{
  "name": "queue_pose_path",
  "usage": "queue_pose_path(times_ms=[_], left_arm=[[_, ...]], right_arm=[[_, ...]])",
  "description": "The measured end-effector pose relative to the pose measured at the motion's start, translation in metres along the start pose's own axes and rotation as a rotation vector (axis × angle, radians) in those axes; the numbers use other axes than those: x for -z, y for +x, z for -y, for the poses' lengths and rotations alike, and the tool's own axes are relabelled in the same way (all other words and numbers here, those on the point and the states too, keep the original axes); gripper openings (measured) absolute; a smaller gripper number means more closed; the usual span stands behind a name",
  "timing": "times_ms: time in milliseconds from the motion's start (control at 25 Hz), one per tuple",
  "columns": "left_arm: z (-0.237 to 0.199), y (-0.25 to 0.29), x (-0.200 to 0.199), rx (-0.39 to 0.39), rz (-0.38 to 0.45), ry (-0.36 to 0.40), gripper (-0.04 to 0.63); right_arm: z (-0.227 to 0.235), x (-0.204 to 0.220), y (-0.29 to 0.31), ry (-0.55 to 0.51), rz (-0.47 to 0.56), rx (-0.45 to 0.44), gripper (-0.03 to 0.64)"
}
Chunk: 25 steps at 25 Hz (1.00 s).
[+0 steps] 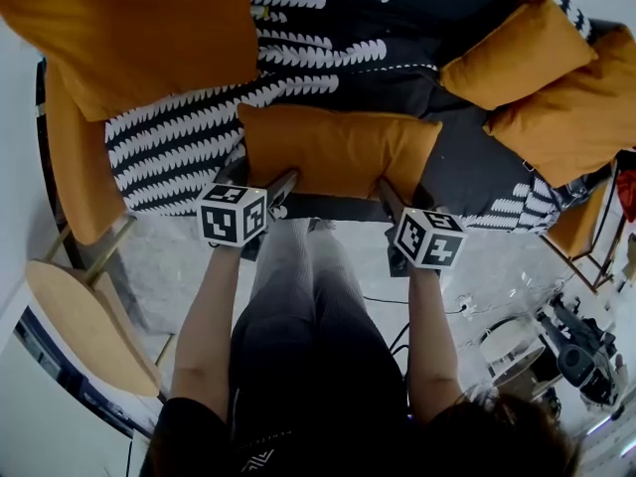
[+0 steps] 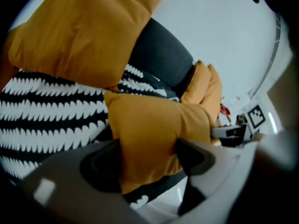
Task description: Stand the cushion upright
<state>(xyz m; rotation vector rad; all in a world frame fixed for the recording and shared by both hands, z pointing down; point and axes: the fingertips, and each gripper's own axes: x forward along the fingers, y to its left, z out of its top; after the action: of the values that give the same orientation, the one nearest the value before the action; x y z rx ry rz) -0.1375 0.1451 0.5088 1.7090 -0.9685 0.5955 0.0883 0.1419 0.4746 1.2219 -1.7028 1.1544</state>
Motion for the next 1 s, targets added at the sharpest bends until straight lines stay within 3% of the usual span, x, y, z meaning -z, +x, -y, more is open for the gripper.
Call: queue_pose_path(times_ms=[160,600,1000], left_arm=[[0.005,0.001,-0.004,-0.013,0.005,-0.001,0.342],[0.033,-0.057,-0.059,-0.032,0.11,0.065,0.337],[0.064,-0.096,-0.111,0.014,0.211,0.127,0.337]], right_arm=[[0.003,-0.005,-0.003,-0.006,0.01,-0.003,0.258],[-0.019,-0.054,-0.055,-0.026,0.115,-0.036,0.261],[-0.031,-0.102,-0.111,-0.047,0.222,-0.001,0.265]])
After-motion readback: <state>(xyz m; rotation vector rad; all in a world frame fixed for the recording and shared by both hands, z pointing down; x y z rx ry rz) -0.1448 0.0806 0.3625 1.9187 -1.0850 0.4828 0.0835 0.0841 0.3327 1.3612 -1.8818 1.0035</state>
